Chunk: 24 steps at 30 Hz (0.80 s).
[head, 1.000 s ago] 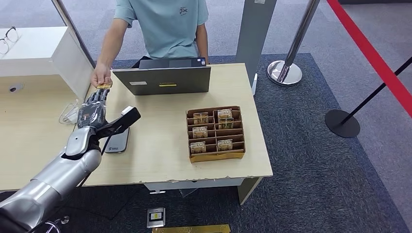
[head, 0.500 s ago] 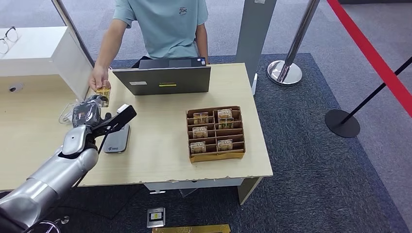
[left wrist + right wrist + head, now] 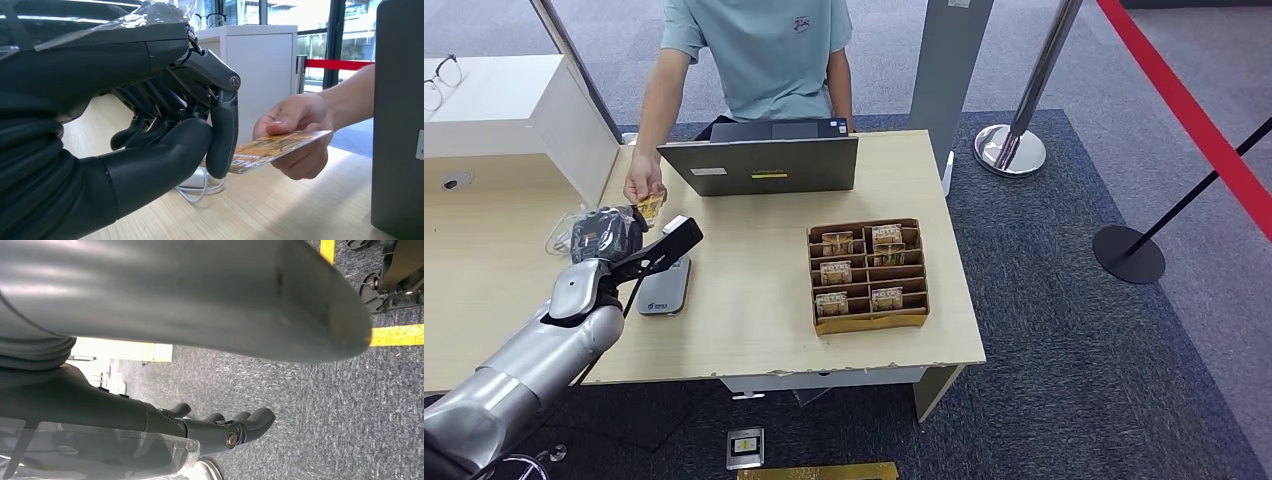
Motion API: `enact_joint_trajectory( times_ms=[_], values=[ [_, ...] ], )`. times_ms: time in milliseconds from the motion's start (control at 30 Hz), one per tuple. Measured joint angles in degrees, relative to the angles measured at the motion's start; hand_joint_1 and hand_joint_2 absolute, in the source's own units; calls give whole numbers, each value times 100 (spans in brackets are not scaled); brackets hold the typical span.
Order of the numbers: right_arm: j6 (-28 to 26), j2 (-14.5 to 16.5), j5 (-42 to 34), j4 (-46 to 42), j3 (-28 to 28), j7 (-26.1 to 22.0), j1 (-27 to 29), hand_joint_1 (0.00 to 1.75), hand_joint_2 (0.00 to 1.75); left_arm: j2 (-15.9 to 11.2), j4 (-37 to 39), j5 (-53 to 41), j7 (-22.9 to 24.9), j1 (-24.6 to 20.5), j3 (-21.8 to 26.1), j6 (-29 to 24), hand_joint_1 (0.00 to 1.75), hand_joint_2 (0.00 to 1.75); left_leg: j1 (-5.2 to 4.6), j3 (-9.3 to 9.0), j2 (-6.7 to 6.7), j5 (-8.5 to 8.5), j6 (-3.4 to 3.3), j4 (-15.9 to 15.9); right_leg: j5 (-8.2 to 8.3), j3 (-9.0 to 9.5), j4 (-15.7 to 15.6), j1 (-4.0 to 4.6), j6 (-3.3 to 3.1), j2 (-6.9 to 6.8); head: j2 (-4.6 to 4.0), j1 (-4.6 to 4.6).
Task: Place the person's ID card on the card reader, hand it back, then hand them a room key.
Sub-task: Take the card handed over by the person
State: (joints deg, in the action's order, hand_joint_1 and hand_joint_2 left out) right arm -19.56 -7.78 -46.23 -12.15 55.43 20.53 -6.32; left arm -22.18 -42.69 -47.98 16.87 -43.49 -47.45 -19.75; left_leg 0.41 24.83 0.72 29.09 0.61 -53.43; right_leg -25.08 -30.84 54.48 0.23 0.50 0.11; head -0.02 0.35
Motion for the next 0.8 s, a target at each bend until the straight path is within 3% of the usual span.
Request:
enact_joint_trajectory(
  times_ms=[800],
  values=[
    [35,-2,3,2,2,65,0,0,0,0,-158,137,-32,1,0,52,175,175,0,0,0,0,0,0,0,0,0,0,0,0,0,1]
  ],
)
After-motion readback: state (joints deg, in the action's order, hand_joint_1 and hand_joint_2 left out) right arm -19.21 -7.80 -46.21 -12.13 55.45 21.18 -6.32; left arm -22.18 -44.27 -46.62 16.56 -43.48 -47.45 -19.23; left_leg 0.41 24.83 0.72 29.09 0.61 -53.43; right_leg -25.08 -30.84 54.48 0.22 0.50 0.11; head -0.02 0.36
